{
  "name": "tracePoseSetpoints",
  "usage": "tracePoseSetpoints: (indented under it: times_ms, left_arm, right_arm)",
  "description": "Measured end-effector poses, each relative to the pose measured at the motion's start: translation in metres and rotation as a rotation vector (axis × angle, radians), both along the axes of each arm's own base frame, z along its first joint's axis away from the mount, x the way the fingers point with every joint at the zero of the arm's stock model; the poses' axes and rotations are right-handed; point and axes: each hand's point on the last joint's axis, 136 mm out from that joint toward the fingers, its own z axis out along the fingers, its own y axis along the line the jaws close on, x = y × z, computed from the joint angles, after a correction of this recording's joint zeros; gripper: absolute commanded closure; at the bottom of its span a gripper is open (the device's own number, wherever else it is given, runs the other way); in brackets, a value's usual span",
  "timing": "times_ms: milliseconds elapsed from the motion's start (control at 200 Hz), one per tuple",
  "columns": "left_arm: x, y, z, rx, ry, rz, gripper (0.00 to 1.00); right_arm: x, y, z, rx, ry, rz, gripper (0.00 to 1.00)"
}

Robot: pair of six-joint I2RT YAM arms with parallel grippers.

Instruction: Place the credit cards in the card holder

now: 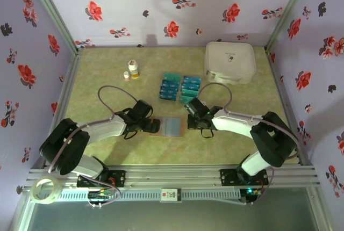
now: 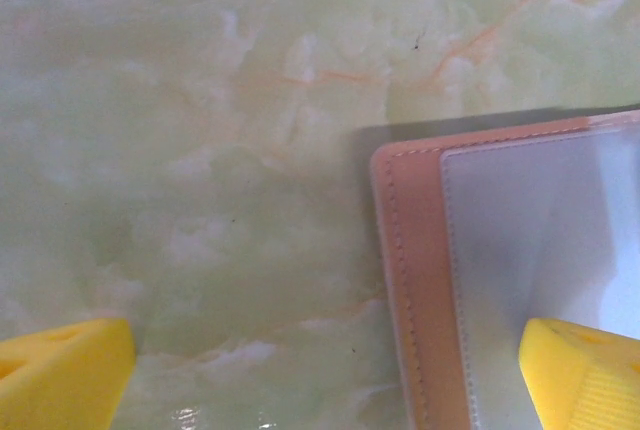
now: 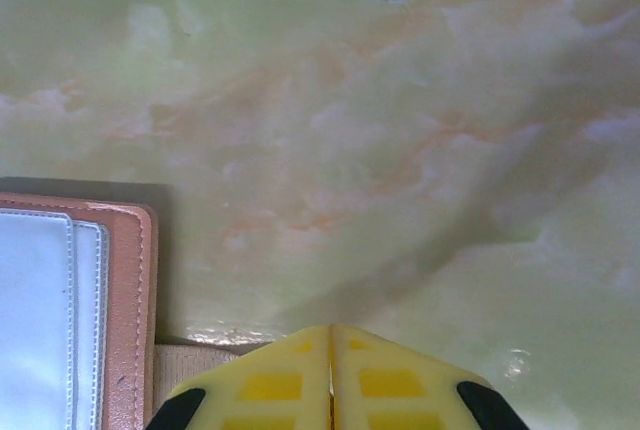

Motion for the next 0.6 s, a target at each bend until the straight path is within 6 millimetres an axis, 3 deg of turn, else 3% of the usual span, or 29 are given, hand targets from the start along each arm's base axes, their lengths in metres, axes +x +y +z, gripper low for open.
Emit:
tracePoseSetpoints:
  times_ms: [65, 190, 310, 470, 600]
  left_arm:
    - [0.001, 0.000, 0.000, 0.006, -0.001, -0.002, 0.00]
    - [0.003, -0.001, -0.001, 0.016, -0.002, -0.003, 0.00]
    - [0.004, -0.002, 0.000, 0.016, -0.005, -0.007, 0.00]
    - [0.011, -0.006, 0.010, 0.001, -0.031, -0.014, 0.00]
    - [0.027, -0.008, 0.034, -0.034, -0.088, 0.014, 0.00]
  right_arm:
    - [-0.001, -0.004, 0.000, 0.003, -0.003, -0.013, 0.87]
    - [0.001, -0.004, 0.004, 0.015, -0.011, -0.025, 0.60]
    - [0.003, -0.003, 0.018, 0.008, -0.027, 0.010, 0.47]
    - [0.025, 0.007, 0.076, 0.016, -0.140, 0.068, 0.33]
    - [0.050, 0.014, 0.136, 0.005, -0.297, 0.110, 0.30]
